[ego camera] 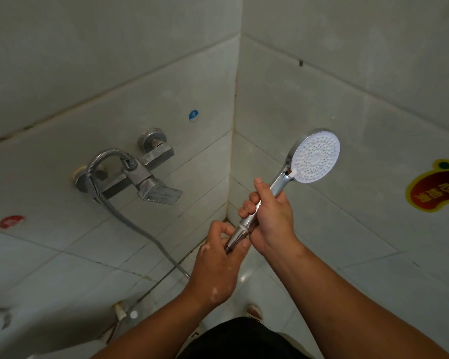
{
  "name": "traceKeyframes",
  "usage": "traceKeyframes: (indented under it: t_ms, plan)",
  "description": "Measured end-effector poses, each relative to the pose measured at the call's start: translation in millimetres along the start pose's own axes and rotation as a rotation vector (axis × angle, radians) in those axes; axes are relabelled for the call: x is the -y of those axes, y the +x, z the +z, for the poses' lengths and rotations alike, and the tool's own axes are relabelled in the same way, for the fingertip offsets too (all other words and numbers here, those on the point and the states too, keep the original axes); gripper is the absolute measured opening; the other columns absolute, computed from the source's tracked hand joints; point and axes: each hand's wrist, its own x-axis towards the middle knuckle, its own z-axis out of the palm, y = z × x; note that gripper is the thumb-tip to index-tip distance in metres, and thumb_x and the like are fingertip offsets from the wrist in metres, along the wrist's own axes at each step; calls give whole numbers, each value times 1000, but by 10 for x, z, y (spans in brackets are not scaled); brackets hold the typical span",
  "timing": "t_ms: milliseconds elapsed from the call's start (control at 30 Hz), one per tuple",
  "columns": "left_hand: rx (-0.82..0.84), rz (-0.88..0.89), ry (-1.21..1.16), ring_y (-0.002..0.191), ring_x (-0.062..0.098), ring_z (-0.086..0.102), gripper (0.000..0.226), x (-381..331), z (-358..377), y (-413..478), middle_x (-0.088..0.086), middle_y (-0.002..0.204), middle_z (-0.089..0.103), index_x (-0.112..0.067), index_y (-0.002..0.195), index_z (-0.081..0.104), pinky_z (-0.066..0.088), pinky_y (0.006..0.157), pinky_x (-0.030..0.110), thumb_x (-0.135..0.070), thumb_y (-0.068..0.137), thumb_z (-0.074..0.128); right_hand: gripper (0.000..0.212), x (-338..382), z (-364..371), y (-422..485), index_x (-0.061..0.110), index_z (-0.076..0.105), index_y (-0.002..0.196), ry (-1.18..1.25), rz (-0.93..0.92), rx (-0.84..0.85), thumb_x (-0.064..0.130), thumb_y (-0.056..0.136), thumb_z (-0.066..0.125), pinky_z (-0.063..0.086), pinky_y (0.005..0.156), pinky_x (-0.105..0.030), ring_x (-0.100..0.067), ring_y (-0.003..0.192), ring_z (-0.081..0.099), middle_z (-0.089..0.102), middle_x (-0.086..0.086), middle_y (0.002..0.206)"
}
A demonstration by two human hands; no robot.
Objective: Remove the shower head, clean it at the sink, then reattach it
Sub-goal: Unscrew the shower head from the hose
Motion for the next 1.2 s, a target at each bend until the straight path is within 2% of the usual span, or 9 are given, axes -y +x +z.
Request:
traceKeyframes:
  t_ms: [133,300,367,500,567,667,900,1067,1200]
  plan:
    - [-37,48,48,54,2,46,24,-32,7,-7,-4,64,53,-24,83,52,39,53,15,-38,103,50,18,9,15,-10,16,49,88,-3,-17,9,14,97,64,39,45,-27,-12,45,38,41,1,58]
    - [-34,90,167,55,3,48,46,-49,12,19,-8,56,44,-37,66,44,33,53,15,-25,109,35,20,25,11,-26,15,48,87,-60,-50,12,16,98,64,39,46,-28,-12,45,38,41,1,58]
    - [-51,97,104,53,5,45,42,-56,11,5,-6,56,45,-36,69,47,32,53,17,-28,109,35,19,29,24,-33,15,48,88,-49,-46,6,16,98,64,39,45,-27,-12,45,39,41,1,58]
    - [-26,71,-32,53,3,48,8,-77,11,-21,-4,62,55,-31,104,51,41,51,19,-36,100,56,16,48,62,-38,15,49,90,-24,-35,-3,15,98,64,40,43,-26,-11,44,39,42,1,57]
    - [-38,115,-8,56,7,55,17,-73,2,-24,-4,66,62,-28,101,51,45,53,19,-33,95,66,18,50,59,-33,16,48,90,-8,-27,-13,16,98,64,39,42,-25,-11,43,38,41,1,57]
    - [-81,145,43,69,15,62,12,-61,-7,-19,0,74,67,-26,94,55,50,59,25,-35,98,62,22,34,48,-24,17,45,86,18,-19,-14,16,98,63,38,43,-25,-11,43,38,40,1,58]
    - [-35,142,186,56,3,48,39,-32,1,9,-11,56,44,-38,70,45,32,54,16,-28,108,40,22,18,7,-46,16,45,86,-25,-50,6,17,99,63,39,44,-26,-12,45,38,40,1,59]
    - [16,102,73,53,3,48,15,-21,-15,-20,-7,61,52,-29,100,49,40,52,17,-38,98,61,22,13,7,-39,17,45,86,7,-34,-23,17,98,64,39,44,-26,-12,44,38,40,1,58]
    - [-48,169,93,63,3,54,11,-13,-8,-44,-6,70,58,-27,94,51,44,57,16,-32,100,60,24,16,20,-57,17,44,85,19,-33,-7,17,99,64,39,44,-26,-12,44,38,41,1,58]
